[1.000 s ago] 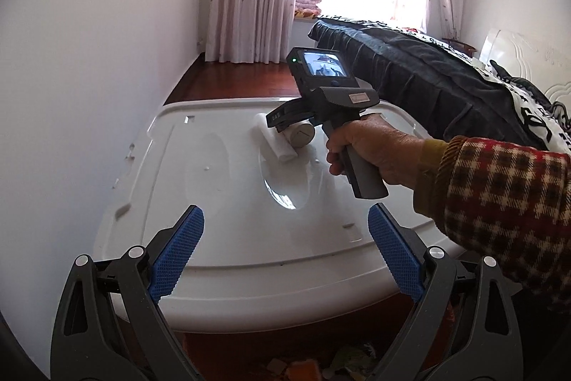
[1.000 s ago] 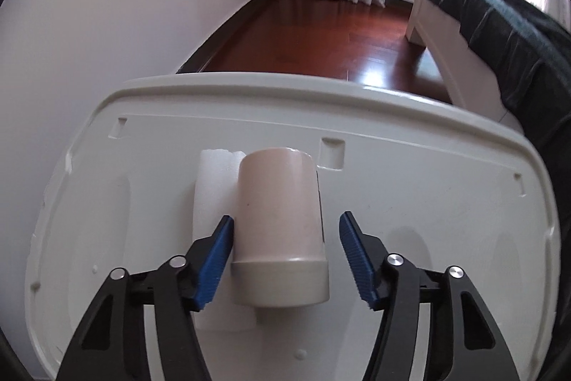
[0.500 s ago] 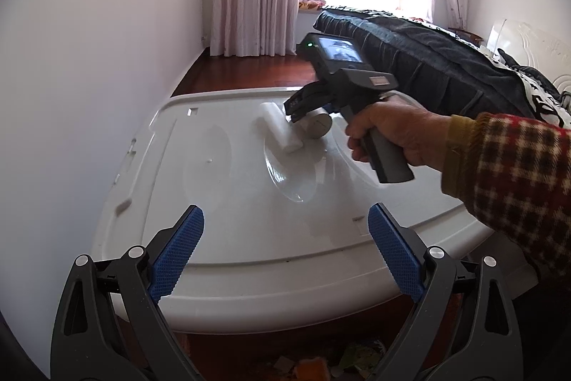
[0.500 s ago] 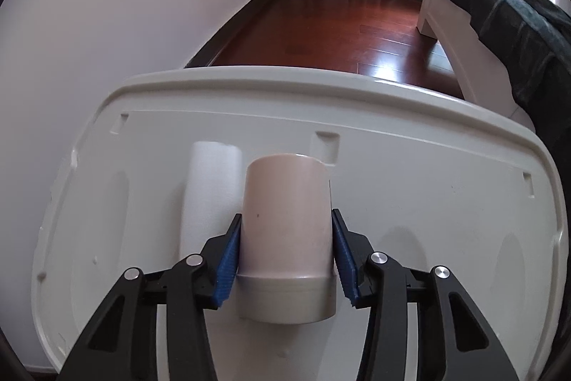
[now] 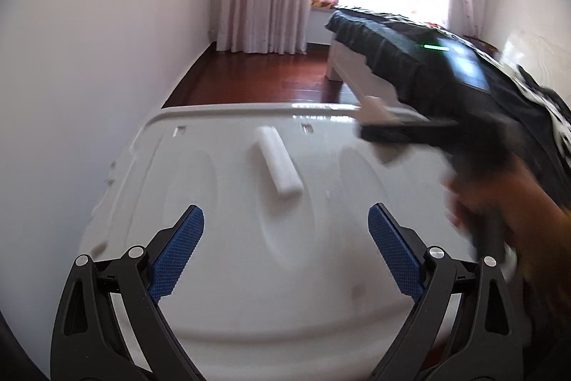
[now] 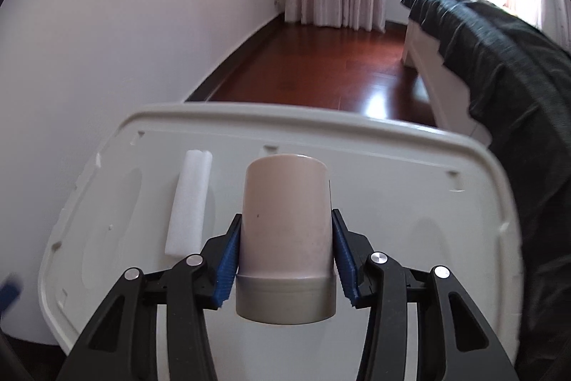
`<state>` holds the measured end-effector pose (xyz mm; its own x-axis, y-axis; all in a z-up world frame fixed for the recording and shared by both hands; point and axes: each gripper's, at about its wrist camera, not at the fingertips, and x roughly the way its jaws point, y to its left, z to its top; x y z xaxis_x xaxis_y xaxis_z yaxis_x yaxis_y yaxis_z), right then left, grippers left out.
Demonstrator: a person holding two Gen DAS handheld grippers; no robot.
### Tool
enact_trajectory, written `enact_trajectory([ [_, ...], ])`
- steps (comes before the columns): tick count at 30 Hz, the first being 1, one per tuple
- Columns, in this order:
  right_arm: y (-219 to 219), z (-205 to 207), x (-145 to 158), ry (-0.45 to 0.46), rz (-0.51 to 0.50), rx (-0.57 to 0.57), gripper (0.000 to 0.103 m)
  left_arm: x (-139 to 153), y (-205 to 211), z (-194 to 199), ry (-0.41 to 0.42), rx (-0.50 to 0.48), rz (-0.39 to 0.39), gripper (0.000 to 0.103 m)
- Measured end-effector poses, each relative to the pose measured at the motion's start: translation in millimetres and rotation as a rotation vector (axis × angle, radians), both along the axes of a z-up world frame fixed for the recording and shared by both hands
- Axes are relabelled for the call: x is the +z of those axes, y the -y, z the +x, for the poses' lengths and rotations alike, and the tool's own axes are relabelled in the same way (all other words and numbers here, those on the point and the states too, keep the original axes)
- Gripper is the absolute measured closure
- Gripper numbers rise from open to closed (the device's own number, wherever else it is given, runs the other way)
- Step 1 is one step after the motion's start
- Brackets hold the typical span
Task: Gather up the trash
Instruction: 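Grasp the white foam tube with the left tool, then carry the foam tube and beige cup into the bin and open both tools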
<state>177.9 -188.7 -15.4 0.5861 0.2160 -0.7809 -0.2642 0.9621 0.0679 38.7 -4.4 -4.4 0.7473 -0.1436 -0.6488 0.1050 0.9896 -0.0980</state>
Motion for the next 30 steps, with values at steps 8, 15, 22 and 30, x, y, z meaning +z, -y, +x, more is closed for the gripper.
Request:
enact_trajectory([
  [8,43.0,-22.4,24.5,0.074,0.011,-0.017,0.056,-61.4,28.7,112.8,-0.147,0.036,0.032,0.023],
  [15,54.1,-22.0,25.9,0.082,0.037,-0.036,0.056,-86.5,27.9,151.4,-0.183,0.072,0.041,0.038],
  [22,52.1,-21.6,27.8,0.091,0.048,-0.033,0.056,-93.8,-3.5,169.6,-0.201,0.103,-0.012,0.067],
  [30,46.7,-27.7,30.1,0.109,0.036,-0.024,0.056,-88.8,-22.6,148.4,-0.179,0.095,-0.01,0.071],
])
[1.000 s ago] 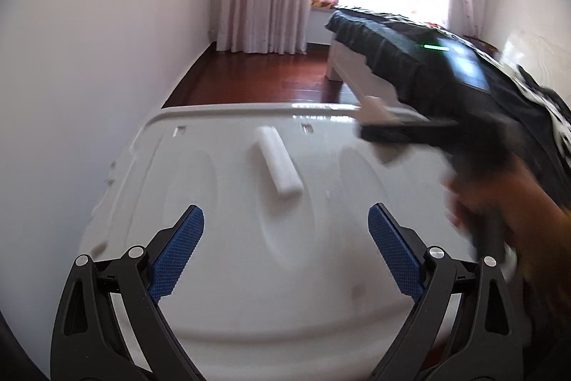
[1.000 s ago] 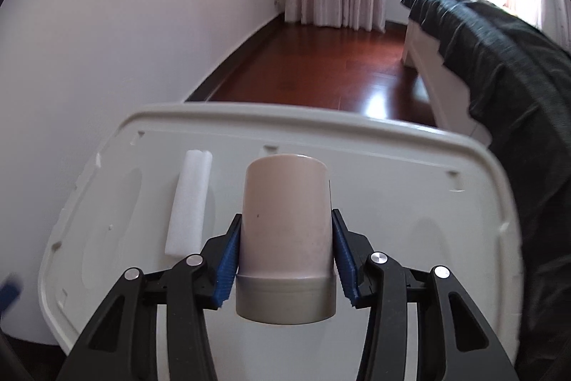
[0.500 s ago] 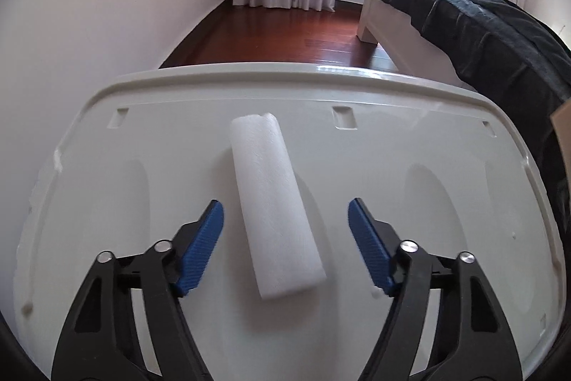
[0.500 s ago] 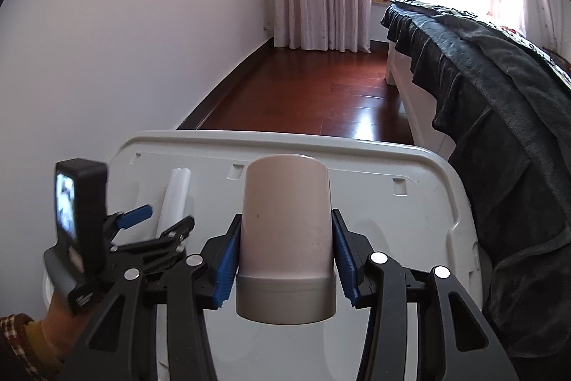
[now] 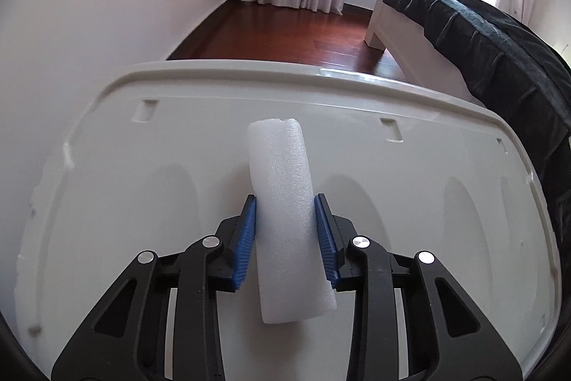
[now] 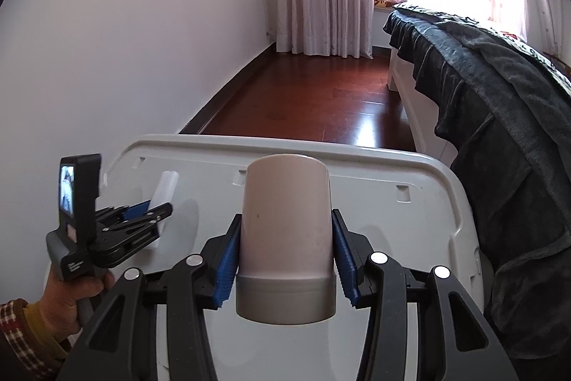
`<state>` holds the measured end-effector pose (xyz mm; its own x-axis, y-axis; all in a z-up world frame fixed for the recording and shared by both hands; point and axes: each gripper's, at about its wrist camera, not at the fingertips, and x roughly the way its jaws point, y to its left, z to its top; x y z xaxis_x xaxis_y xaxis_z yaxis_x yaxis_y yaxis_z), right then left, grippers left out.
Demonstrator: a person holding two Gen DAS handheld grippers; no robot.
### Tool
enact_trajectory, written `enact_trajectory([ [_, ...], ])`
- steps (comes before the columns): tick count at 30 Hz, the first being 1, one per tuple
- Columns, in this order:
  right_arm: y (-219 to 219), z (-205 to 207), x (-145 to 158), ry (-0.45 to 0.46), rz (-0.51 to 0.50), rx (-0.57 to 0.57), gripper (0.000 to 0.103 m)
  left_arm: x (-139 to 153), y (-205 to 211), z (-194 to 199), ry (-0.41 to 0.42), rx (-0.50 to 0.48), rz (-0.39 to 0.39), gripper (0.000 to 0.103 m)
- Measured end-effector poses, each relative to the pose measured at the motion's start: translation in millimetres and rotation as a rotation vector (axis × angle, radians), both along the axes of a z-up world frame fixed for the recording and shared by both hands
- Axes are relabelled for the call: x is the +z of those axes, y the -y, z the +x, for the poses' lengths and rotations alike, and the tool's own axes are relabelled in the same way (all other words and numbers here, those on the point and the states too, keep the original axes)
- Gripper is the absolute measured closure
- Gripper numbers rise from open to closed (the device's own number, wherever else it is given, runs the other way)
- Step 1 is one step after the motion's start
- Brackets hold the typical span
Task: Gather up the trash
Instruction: 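Carry the foam tube and beige cup into the bin and open both tools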
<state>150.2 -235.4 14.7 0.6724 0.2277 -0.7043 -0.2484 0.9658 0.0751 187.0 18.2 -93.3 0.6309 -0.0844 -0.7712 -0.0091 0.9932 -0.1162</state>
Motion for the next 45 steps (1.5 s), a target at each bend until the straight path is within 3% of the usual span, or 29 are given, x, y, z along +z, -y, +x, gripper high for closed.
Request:
enact_trajectory([
  [6,-2.1,-11.1,12.4,0.024,0.011,0.0,0.056,22.1,-11.1,-37.8,0.055,0.002,0.039,0.071],
  [10,-9.9,-31.3,29.0,0.05,0.028,0.014,0.056,50.9,-13.5,-83.9,0.095,-0.01,0.062,0.071],
  [17,-33.1,-118.4,38.9,0.044,0.093,0.061,0.056,81.5,-10.4,-184.0,0.13,-0.048,0.069,0.071],
  [21,-51.0,-188.0,11.0,-0.02,0.091,0.091,0.056,78.0,-8.3,-236.9,0.112,-0.065,0.038,0.071],
  [27,-77.3,-268.8,-43.2,-0.155,0.024,0.128,0.056,49.1,-10.4,-303.0,0.052,-0.065,0.015,0.071],
  [35,-73.7,-302.9,-105.4,-0.335,-0.035,0.045,0.056,10.3,-29.5,-322.5,-0.067,-0.02,-0.015,0.07],
  [36,-73.3,-303.3,-109.3,-0.345,-0.047,0.036,0.052,8.8,-31.1,-323.6,-0.073,-0.013,-0.023,0.07],
  [37,-73.9,-303.2,-112.5,-0.356,-0.063,0.03,0.043,7.7,-32.0,-324.4,-0.08,-0.003,-0.025,0.067],
  [39,-77.2,-303.3,-117.5,-0.376,-0.087,0.021,0.007,6.4,-33.0,-326.5,-0.085,0.011,-0.028,0.056],
  [40,-77.4,-304.4,-116.3,-0.364,-0.09,0.003,0.004,6.4,-33.0,-327.3,-0.083,0.02,-0.027,0.035],
  [41,-77.1,-303.6,-114.8,-0.356,-0.082,-0.003,0.005,7.1,-33.4,-328.3,-0.075,0.037,-0.022,0.021],
  [43,-76.9,-300.9,-115.0,-0.36,-0.082,-0.009,0.005,9.7,-32.7,-327.8,-0.054,0.056,-0.018,0.013],
  [45,-75.3,-296.4,-116.1,-0.358,-0.103,-0.032,0.005,9.1,-29.5,-324.7,-0.067,0.05,-0.018,0.012],
])
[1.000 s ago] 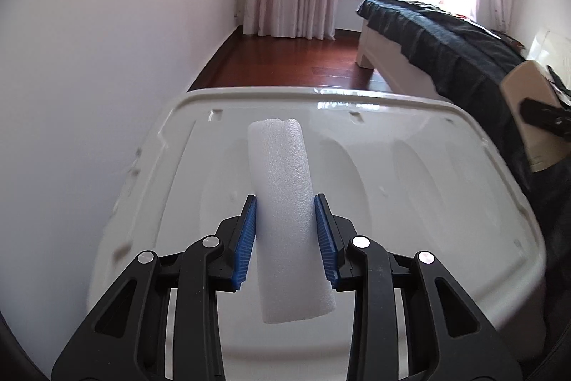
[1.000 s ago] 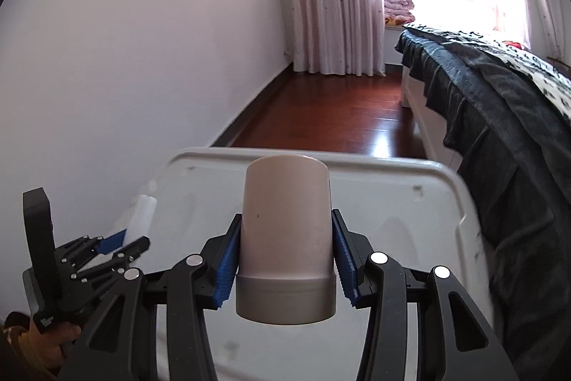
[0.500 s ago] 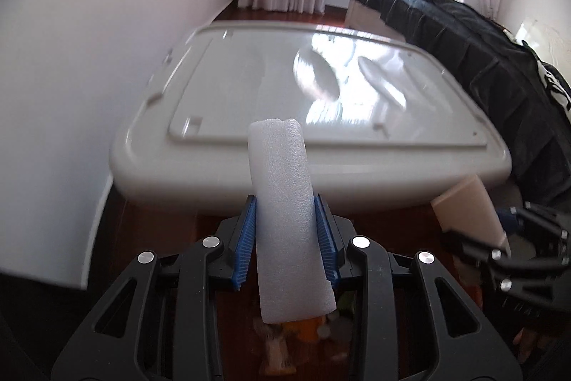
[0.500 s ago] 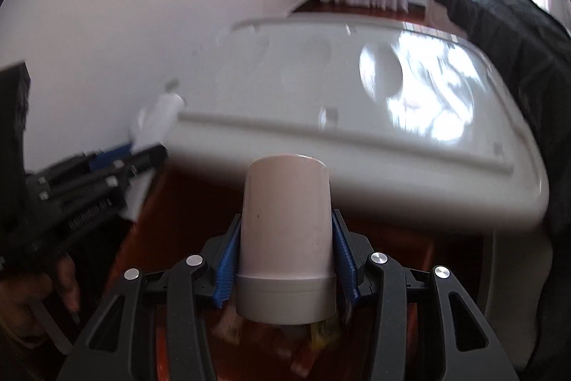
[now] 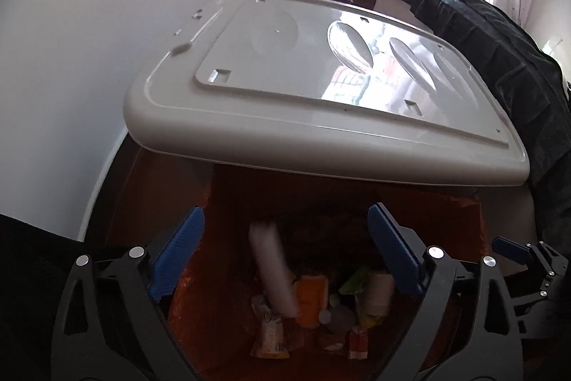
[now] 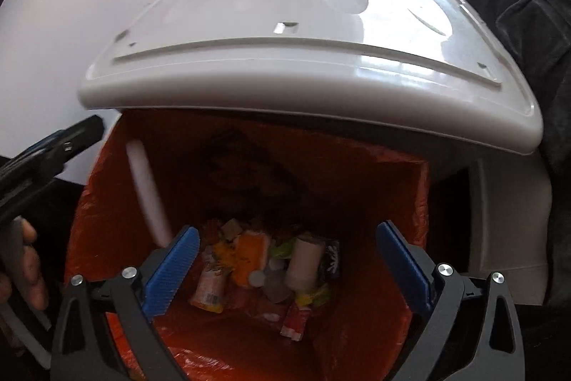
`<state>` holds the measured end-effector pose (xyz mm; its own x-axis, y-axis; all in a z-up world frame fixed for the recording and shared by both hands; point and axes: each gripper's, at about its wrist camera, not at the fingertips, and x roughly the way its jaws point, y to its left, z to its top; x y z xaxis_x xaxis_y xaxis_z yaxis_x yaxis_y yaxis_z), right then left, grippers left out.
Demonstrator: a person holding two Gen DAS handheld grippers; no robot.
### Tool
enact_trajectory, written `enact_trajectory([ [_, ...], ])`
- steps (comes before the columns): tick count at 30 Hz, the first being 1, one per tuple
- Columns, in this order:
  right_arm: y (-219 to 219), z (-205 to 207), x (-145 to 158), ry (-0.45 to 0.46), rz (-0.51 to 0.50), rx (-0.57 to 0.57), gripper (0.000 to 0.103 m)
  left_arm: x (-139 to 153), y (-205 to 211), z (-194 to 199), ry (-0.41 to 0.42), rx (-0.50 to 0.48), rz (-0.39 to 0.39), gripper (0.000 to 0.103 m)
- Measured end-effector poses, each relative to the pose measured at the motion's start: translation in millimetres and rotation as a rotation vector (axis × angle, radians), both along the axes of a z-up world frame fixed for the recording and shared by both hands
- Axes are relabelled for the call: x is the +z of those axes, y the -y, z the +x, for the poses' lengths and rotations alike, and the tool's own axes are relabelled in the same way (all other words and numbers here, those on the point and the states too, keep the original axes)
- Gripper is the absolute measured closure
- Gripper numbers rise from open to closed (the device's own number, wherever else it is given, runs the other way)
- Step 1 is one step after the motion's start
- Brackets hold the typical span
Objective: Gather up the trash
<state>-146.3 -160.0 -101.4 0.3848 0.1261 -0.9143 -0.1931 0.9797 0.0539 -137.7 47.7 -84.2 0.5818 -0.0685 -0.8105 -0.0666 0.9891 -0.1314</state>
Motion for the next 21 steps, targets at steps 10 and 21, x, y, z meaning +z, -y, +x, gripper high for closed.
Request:
enact_trajectory([
  [10,15.3,5.4,49.2,0.268,-0.012,-0.057,0.005,23.1,23.9,4.3,0.076,-0.079,0.136,0.012],
  [21,39.8,58.9,119.3,0.43,-0.008,-0.131,0.005,87.8,26.4,36.1,0.243,-0.05,0.12,0.012],
])
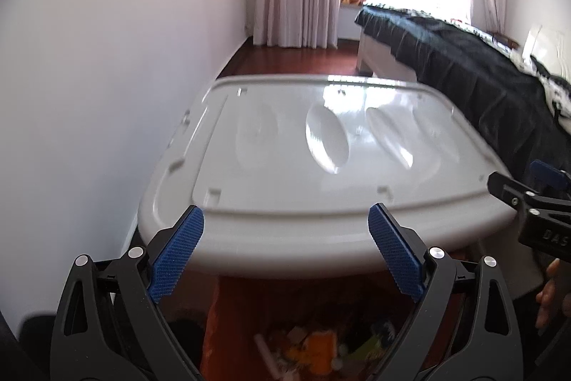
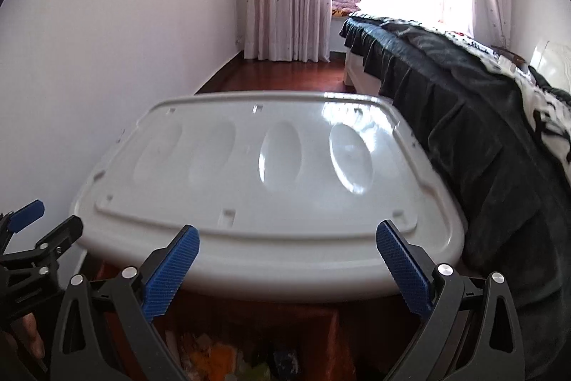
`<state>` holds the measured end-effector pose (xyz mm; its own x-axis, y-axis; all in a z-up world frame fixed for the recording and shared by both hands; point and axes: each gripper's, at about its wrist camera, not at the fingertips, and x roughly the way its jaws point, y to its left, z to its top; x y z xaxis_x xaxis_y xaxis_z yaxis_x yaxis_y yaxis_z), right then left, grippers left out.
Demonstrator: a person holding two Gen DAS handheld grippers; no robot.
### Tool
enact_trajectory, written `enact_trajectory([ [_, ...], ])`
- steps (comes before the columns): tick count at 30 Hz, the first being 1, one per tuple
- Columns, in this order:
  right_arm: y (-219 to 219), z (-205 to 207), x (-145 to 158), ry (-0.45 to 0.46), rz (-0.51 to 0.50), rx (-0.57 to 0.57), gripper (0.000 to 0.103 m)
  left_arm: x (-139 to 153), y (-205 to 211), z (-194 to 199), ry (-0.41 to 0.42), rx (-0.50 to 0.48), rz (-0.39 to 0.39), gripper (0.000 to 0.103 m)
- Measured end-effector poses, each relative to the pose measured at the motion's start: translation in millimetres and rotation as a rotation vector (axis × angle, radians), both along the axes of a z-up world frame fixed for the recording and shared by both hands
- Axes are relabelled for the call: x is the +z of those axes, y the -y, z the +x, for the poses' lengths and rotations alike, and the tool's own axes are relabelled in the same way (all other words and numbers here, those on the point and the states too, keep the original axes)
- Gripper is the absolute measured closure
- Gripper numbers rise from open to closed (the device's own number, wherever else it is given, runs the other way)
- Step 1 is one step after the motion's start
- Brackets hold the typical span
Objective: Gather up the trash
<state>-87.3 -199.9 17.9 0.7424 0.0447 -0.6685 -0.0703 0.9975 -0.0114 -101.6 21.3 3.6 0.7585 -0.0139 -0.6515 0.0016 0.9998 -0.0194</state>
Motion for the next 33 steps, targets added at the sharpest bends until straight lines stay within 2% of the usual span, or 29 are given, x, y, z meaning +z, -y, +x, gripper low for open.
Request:
enact_trajectory([
  [5,0.2,37.6,24.5,0.027,-0.045,-0.009,0.005,19.5,1.7,34.3,0.041,0.017,-0.005,0.011],
  [12,6.1,89.3,52.1,0.118,-0.006,-0.035,0.005,24.9,5.8,82.2,0.056,0.03,-0.002,0.011],
  [17,4.4,103.8,41.4,0.153,-0.021,-0.052,0.005,23.9,9.2,107.7,0.05,0.034,0.01,0.011],
  [19,1.3,109.0,35.6,0.135,-0.034,-0.043,0.005,23.4,10.1,115.2,0.055,0.039,0.014,0.011],
  [25,4.8,113.7,37.2,0.151,-0.047,-0.058,0.005,23.2,19.1,136.7,0.072,0.045,0.064,0.011],
  [28,8.1,115.1,34.5,0.145,-0.045,-0.065,0.005,19.1,22.1,140.8,0.068,0.046,0.078,0.011],
  [33,8.1,114.2,29.6,0.129,-0.058,-0.061,0.005,12.8,25.2,140.4,0.049,0.027,0.059,0.011],
])
